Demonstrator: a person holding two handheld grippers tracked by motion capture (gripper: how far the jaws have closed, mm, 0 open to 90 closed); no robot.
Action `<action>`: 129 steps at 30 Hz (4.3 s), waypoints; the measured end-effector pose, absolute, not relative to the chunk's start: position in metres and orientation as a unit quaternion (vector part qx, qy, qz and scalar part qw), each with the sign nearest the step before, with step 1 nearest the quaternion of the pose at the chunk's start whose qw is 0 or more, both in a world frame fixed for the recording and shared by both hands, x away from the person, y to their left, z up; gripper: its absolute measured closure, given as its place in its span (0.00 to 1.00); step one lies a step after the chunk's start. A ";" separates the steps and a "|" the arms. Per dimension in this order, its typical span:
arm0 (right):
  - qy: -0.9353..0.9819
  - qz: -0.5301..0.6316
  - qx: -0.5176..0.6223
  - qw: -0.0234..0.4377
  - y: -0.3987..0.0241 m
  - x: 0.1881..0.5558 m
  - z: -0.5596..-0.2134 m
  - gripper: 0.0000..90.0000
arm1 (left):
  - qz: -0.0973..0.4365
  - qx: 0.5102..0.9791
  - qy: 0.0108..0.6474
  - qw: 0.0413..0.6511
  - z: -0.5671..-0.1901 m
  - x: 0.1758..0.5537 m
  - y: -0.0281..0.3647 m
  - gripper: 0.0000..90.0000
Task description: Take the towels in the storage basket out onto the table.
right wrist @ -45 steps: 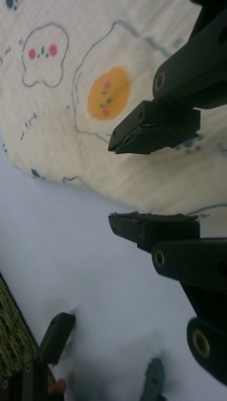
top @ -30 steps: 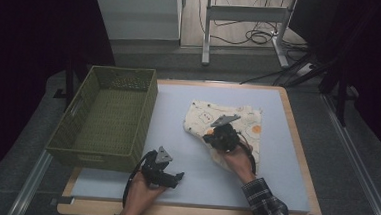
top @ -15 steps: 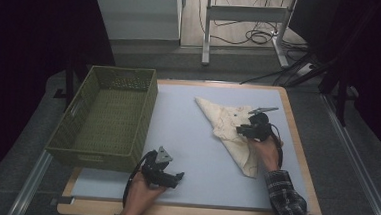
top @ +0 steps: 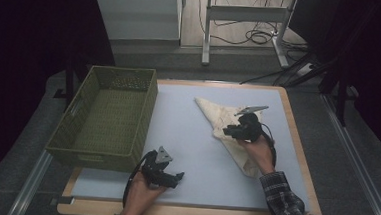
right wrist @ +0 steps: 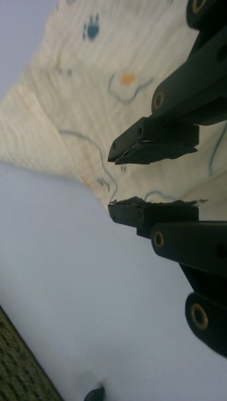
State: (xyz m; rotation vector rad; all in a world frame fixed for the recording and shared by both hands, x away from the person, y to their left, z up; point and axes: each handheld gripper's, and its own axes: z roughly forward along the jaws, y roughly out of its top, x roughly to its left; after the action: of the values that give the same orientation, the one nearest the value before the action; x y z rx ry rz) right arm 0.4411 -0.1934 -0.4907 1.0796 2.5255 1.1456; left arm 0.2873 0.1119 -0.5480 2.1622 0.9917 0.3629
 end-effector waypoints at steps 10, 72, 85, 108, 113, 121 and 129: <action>0.872 0.330 0.346 0.108 -0.177 0.437 -0.514 0.92 | 0.141 0.838 0.385 0.360 -0.548 0.287 0.112 0.11; 0.866 0.359 0.329 0.111 -0.228 0.371 -0.489 0.78 | 0.155 0.832 0.388 0.365 -0.528 0.313 0.103 0.57; 0.856 0.357 0.355 0.116 -0.282 0.323 -0.505 0.78 | 0.156 0.830 0.398 0.358 -0.539 0.331 0.105 0.64; 0.859 0.357 0.344 0.128 -0.289 0.291 -0.513 1.00 | 0.138 0.835 0.383 0.369 -0.531 0.298 0.107 0.96; 0.858 0.363 0.342 0.121 -0.297 0.279 -0.511 1.00 | 0.135 0.839 0.374 0.371 -0.527 0.278 0.108 0.96; 0.857 0.372 0.342 0.107 -0.307 0.254 -0.513 1.00 | 0.106 0.847 0.362 0.374 -0.530 0.243 0.112 0.96; 0.859 0.373 0.333 0.104 -0.308 0.236 -0.513 0.97 | 0.102 0.840 0.359 0.393 -0.529 0.227 0.120 0.80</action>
State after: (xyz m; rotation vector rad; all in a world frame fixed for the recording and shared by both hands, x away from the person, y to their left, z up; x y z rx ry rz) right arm 0.2358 -0.3084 -0.5133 0.9832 2.5340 1.1010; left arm 0.2269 0.1203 -0.5291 2.1323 0.9121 0.2583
